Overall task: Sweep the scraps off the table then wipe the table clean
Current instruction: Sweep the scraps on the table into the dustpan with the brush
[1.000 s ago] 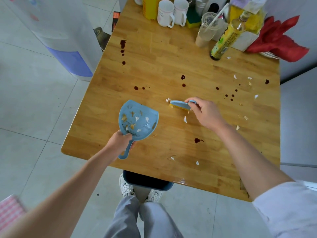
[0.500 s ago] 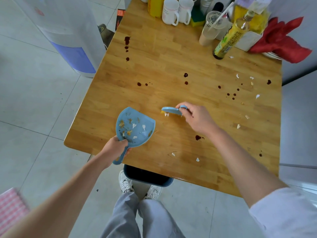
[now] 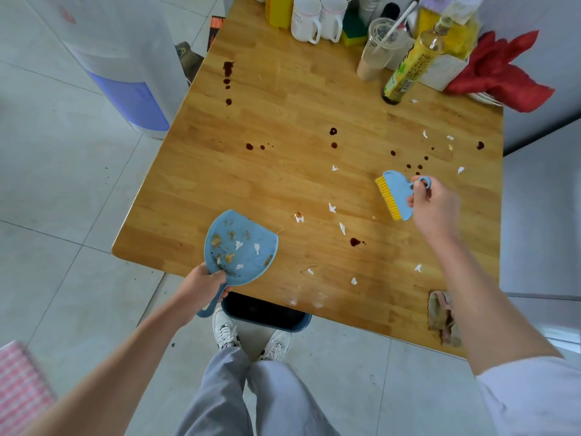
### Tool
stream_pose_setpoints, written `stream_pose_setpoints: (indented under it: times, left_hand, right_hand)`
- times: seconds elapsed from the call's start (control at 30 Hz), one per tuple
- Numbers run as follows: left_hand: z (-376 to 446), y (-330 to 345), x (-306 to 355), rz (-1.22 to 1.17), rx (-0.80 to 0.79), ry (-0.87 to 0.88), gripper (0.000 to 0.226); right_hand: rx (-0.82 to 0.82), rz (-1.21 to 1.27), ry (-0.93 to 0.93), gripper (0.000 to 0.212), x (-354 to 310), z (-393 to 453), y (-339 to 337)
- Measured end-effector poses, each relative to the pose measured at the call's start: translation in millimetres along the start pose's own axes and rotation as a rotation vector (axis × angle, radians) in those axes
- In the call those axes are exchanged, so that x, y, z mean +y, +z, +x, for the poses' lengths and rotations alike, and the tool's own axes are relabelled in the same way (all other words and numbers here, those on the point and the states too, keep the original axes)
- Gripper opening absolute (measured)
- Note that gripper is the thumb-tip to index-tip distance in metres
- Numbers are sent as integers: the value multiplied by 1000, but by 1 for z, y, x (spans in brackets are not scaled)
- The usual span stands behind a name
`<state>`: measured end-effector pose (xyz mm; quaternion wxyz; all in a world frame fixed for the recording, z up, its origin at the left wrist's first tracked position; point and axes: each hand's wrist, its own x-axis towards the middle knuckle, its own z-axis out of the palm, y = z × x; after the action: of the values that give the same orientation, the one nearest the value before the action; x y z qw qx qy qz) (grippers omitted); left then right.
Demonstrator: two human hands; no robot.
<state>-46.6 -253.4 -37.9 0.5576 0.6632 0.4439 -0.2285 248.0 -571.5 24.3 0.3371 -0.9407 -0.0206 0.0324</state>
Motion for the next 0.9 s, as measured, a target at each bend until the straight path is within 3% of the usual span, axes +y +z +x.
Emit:
stream_pose_setpoints:
  times: [0.2,0.4,0.6,0.73,0.9]
  left_hand:
    - [-11,5,-10,3,26,-16,17]
    - [-20,6,-23,45,63,-41,21]
    - [-22,-1,-20,41,63,-24,21]
    - [-23,-1,-14,51,54,-9,17]
    - [-25,0,-20,53,77,-43,21]
  right_hand:
    - [-23,30,1,28,-17,-22,39]
    - [-187,55,-123,34,-60,-59,77]
    - [12,-10,-87,37,-60,7,51]
    - [-90,-120,-163,34,-68,27,66]
    - [-277,-82,-295,30,-96,-3,85]
